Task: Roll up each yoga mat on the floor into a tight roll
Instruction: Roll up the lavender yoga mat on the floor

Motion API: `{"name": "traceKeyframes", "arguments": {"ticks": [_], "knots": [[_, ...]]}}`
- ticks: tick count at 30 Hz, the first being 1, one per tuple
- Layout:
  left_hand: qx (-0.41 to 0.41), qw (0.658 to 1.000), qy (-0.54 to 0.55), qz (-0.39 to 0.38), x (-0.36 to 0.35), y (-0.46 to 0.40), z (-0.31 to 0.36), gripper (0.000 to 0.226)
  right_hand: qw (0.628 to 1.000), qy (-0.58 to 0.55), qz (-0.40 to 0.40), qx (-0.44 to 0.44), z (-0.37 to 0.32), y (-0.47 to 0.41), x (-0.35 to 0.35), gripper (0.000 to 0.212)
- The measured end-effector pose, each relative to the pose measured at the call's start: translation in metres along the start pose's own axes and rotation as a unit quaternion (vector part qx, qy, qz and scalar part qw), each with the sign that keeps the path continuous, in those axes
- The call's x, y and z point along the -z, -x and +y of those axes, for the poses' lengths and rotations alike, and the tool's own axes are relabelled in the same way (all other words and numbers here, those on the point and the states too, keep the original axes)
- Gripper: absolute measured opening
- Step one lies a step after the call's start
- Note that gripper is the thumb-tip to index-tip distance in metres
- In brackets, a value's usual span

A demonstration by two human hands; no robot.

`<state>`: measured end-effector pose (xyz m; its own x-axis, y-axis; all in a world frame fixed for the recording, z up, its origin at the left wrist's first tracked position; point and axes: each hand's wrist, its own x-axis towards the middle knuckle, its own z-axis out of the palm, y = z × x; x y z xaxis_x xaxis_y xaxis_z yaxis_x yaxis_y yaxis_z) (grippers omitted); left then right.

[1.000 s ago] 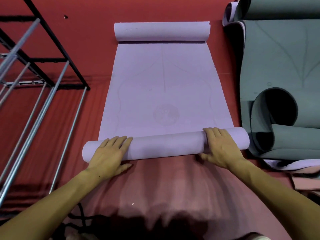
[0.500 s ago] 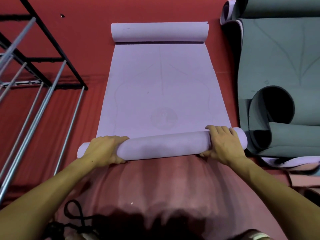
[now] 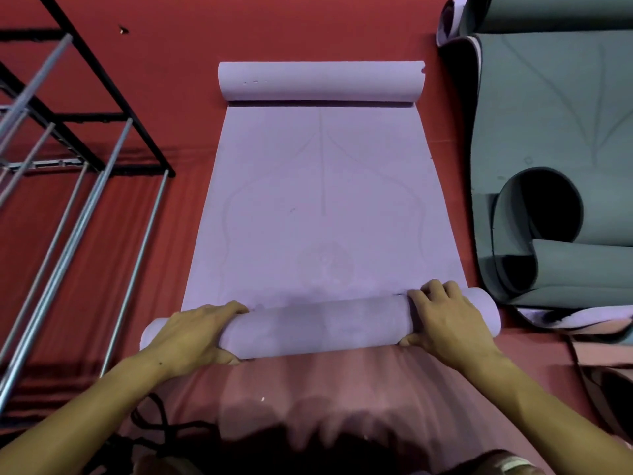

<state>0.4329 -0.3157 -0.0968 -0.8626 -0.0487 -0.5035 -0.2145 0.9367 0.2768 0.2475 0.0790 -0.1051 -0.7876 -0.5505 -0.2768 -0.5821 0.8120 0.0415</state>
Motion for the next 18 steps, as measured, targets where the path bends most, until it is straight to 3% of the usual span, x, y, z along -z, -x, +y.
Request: {"name": "traceKeyframes", "arguments": {"ticks": [4,9,14,18], "knots": [[-0.024,0.999,0.017,0.022,-0.004,-0.005,-0.009,0.079,1.0,0.002,-0.029,0.011,-0.004,-0.01,0.014,0.082],[-0.047,0.994,-0.041,0.091,-0.022,-0.005,-0.019,0.089,0.999,-0.039,-0.032,-0.005,-0.001,-0.013,0.015,0.092],[-0.037,0.987,-0.026,0.151,-0.022,-0.013,-0.008,0.093,0.998,-0.048,-0.04,0.009,0.002,-0.018,0.01,0.072],[-0.062,0.978,-0.034,0.197,-0.018,-0.018,-0.004,0.084,0.998,-0.049,-0.023,0.009,0.001,-0.023,0.013,0.075]]}}
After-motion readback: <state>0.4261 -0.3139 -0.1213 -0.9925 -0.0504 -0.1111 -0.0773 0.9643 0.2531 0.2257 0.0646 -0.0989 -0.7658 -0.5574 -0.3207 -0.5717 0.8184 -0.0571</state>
